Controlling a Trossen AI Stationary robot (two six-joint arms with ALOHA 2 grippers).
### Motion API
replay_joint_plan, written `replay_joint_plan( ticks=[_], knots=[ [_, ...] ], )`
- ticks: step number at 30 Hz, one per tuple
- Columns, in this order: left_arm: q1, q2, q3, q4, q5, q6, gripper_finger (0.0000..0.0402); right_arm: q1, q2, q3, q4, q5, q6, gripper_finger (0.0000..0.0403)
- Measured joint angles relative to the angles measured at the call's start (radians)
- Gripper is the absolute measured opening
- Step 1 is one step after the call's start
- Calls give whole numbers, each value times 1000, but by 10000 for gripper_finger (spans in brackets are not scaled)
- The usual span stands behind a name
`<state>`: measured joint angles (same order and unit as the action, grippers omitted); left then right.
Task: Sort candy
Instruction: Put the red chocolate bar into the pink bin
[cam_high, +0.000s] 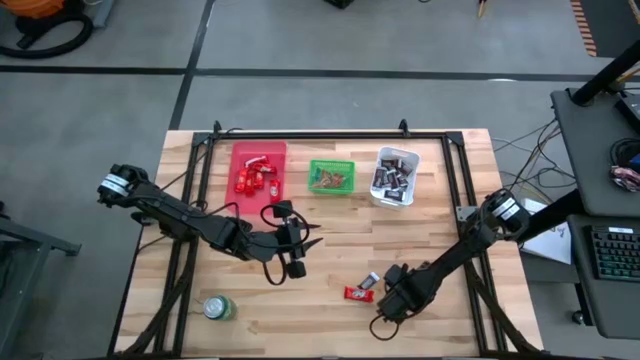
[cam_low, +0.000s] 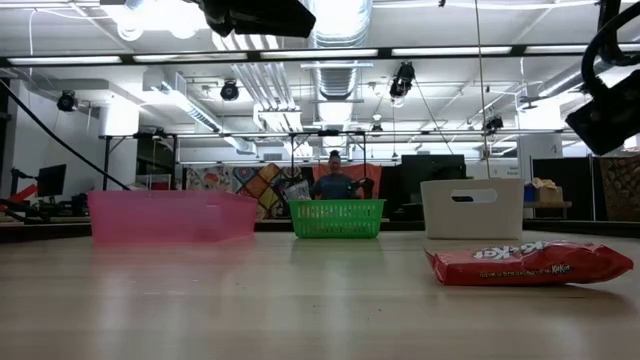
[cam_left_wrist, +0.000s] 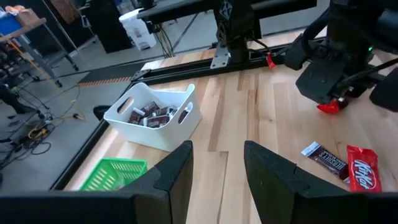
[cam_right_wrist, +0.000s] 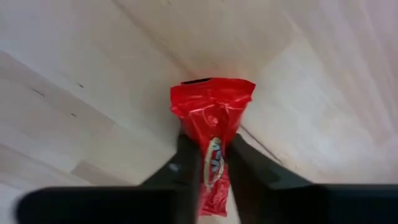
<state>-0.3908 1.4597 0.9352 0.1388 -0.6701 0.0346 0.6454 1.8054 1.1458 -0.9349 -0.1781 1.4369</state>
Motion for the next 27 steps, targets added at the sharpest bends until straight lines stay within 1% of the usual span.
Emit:
replay_joint_plan(
  ticks=[2,6,8,10,11,13,15,17,18,20,21,23,24,27],
  knots=[
    [0,-1,0,0,0,8,127,0,-13,0,-7,12,-18,26],
    [-14,-37,0,-7,0,45,127,-6,-72,0,-78,51,-47,18],
    [-26,-71,0,-5,0,69,127,-12,-136,2,-122,105,-48,16],
    [-33,-104,0,-2,0,79,127,-25,-204,2,-118,188,-51,15],
    [-36,-117,-1,0,0,80,127,-33,-236,2,-111,245,-61,15],
    [-38,-138,-8,-1,0,77,127,-54,-306,1,-78,390,-110,15],
    [-38,-146,-14,-4,0,62,127,-77,-370,-4,-6,559,-203,15],
    [-39,-147,-16,-15,0,43,127,-106,-419,-22,93,708,-338,14],
    [-39,-147,-17,-17,0,36,127,-124,-440,-36,163,763,-420,14],
    [-39,-149,-17,-16,0,34,127,-175,-475,-70,332,840,-618,14],
    [-39,-154,-17,-17,-1,35,127,-207,-488,-90,426,856,-716,14],
    [-39,-169,-17,-17,-2,37,127,-279,-502,-133,639,849,-905,14],
    [-39,-180,-17,-18,-3,38,127,-319,-502,-156,743,826,-985,13],
    [-39,-213,-17,-38,-3,37,127,-436,-480,-221,1043,711,-1177,13]
  ],
)
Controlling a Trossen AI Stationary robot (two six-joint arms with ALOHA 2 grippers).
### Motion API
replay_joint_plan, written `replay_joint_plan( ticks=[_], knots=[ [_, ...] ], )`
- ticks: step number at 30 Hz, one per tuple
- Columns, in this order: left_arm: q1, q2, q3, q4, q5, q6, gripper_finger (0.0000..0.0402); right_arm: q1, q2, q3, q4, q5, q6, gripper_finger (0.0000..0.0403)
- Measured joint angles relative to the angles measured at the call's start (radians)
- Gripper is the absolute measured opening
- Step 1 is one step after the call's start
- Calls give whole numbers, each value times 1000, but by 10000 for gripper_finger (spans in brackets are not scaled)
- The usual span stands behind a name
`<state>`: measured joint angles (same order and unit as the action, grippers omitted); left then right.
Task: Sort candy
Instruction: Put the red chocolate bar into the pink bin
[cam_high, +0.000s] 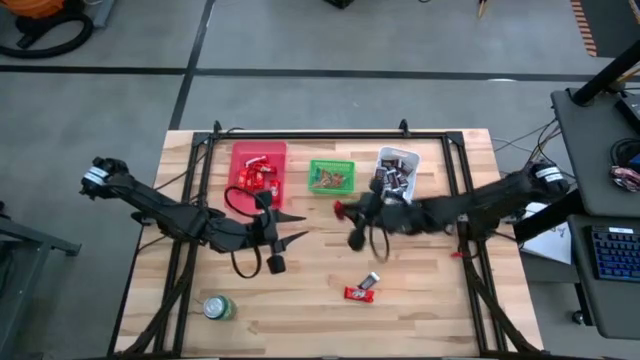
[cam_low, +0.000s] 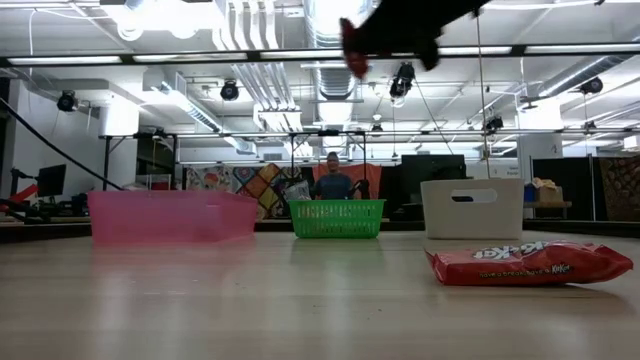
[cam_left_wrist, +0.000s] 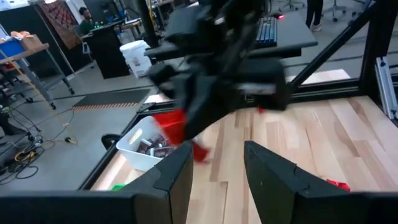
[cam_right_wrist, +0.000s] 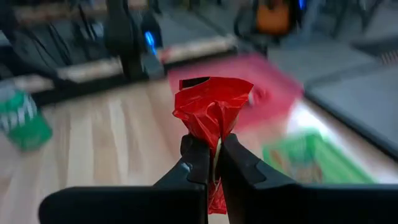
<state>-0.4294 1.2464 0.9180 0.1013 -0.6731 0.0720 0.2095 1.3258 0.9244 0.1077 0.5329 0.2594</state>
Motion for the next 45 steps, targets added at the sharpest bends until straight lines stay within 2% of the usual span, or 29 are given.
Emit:
replay_joint_plan(
  ticks=[3,6,10,14,17,20,25,27,32,38,45],
  knots=[
    [0,-39,0,-37,-3,-2,127,-104,56,-34,251,-104,-105,13],
    [0,-77,0,-67,-56,1,127,-200,135,-40,447,-197,-181,13],
    [0,-121,0,-104,-106,2,127,-299,264,-4,587,-226,-220,13],
    [1,-130,0,-129,-108,-2,127,-368,409,77,660,-257,-226,13],
    [0,-130,0,-154,-155,-3,127,-398,503,167,659,-314,-226,13],
    [1,-124,0,-177,-259,-12,127,-414,587,264,652,-361,-226,13],
    [0,-115,0,-180,-400,10,127,-428,739,442,650,-377,-226,18],
    [0,-121,0,-180,-419,22,127,-433,797,506,620,-401,-190,35],
    [-1,-140,0,-232,-423,34,127,-448,910,662,476,-531,-91,108],
    [0,-177,-1,-376,-599,28,127,-453,931,722,370,-533,-87,176],
    [0,-196,-4,-605,-567,-240,127,-453,924,730,369,-533,-126,204]
  ],
)
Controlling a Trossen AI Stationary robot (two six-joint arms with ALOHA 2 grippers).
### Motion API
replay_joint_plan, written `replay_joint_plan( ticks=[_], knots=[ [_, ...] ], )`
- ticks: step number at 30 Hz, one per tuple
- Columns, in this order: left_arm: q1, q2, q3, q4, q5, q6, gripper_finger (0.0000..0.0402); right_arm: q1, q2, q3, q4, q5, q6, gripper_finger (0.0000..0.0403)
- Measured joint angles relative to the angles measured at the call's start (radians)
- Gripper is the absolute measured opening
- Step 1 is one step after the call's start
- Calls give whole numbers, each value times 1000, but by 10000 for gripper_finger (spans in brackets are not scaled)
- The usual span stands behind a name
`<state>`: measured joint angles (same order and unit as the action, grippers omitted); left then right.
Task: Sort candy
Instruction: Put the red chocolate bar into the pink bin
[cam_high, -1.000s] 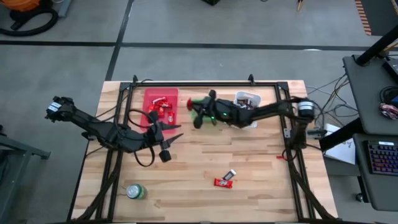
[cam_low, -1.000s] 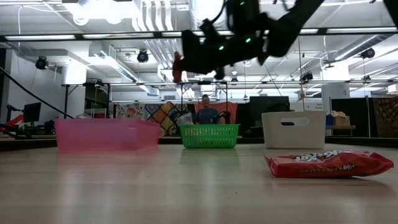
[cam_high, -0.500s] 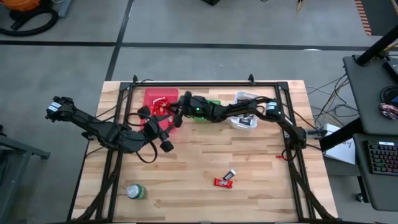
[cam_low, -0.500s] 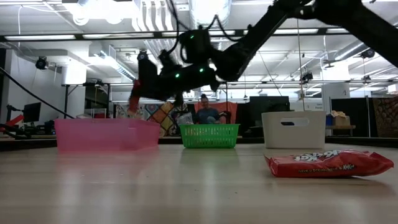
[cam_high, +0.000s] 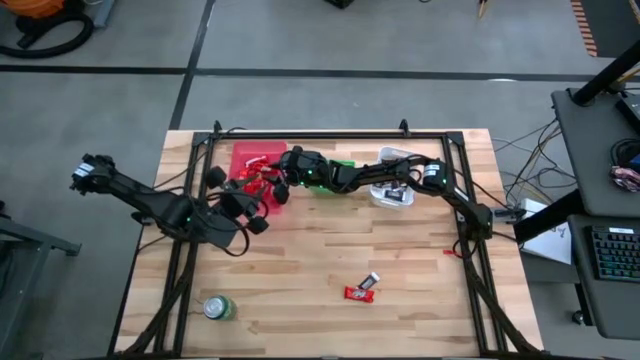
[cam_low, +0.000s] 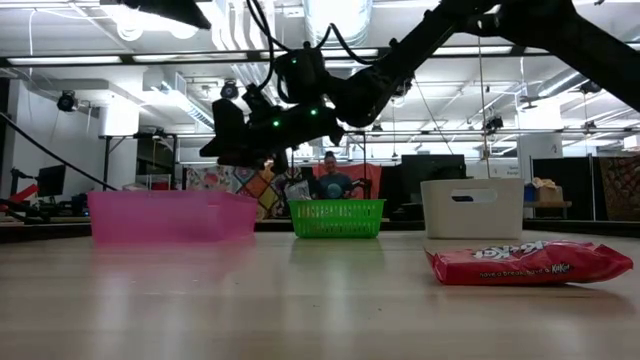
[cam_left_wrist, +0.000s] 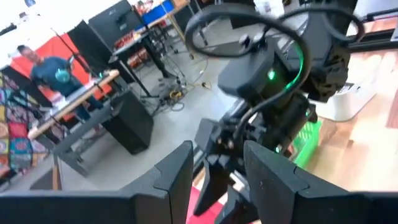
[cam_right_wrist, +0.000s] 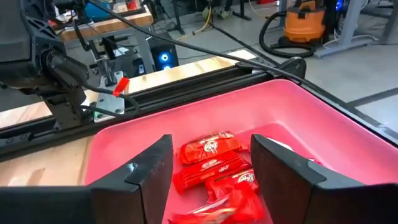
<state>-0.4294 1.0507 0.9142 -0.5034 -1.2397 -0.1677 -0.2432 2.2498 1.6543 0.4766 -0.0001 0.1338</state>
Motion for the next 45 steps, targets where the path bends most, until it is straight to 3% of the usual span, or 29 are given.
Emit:
replay_joint_plan(
  ticks=[4,9,14,19,24,30,36,45],
  knots=[
    [0,21,-10,-46,14,-125,127,2,-13,-18,-2,-56,-24,203],
    [-3,72,-13,-42,161,-275,127,30,-84,-87,90,-139,-57,192],
    [-33,153,-14,-3,224,-433,127,80,-178,-266,260,-138,-81,175],
    [-68,242,-4,90,375,-475,127,144,-398,-470,246,-131,-119,160],
    [-78,355,25,235,548,-437,127,248,-644,-653,67,-128,-55,148],
    [-85,517,104,346,590,-392,129,437,-888,-715,-356,-93,68,134],
    [-115,685,266,361,598,-320,148,683,-981,-728,-631,170,212,123],
    [-140,949,578,305,649,-169,198,891,-978,-731,-743,233,386,132]
  ],
)
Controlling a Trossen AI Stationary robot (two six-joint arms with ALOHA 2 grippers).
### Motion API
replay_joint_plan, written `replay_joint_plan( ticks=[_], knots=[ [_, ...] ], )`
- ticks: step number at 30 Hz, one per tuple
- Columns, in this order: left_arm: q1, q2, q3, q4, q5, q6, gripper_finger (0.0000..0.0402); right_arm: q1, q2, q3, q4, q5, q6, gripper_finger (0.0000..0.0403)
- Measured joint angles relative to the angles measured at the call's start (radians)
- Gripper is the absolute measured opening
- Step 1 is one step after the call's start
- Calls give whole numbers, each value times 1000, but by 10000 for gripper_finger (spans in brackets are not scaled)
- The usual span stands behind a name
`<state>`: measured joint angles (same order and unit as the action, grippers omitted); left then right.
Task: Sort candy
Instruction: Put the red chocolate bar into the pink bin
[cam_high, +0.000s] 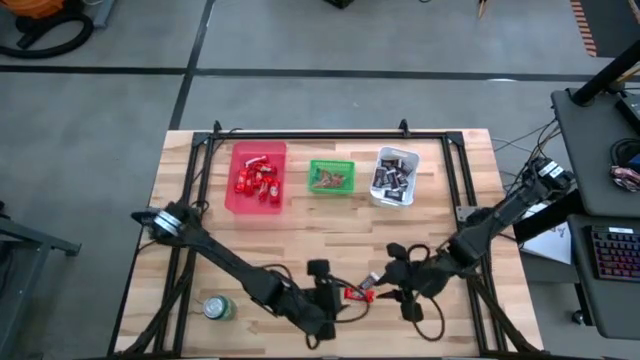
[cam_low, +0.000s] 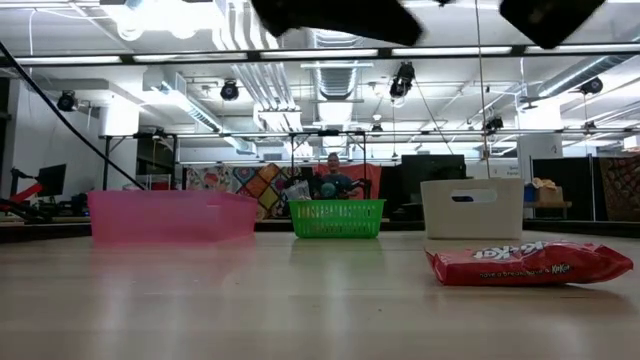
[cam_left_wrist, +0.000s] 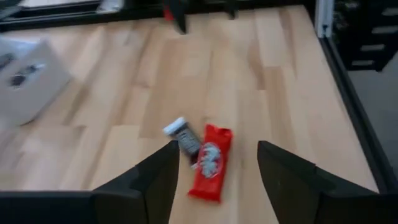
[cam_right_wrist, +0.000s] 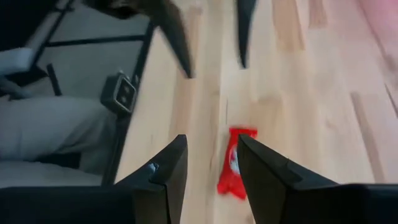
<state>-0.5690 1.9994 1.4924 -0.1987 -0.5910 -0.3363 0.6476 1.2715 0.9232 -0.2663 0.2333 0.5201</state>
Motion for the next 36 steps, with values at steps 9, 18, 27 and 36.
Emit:
replay_joint_plan(
  ticks=[9,18,27,36],
  knots=[
    [21,196,113,-5,86,54,217,104,0,-1,-105,45,142,139],
    [71,305,115,31,110,37,205,131,1,-1,-105,98,135,139],
    [86,310,109,9,111,55,182,140,1,-38,-88,206,116,139],
    [90,308,105,26,73,31,35,147,2,-162,63,252,130,139]
  ],
)
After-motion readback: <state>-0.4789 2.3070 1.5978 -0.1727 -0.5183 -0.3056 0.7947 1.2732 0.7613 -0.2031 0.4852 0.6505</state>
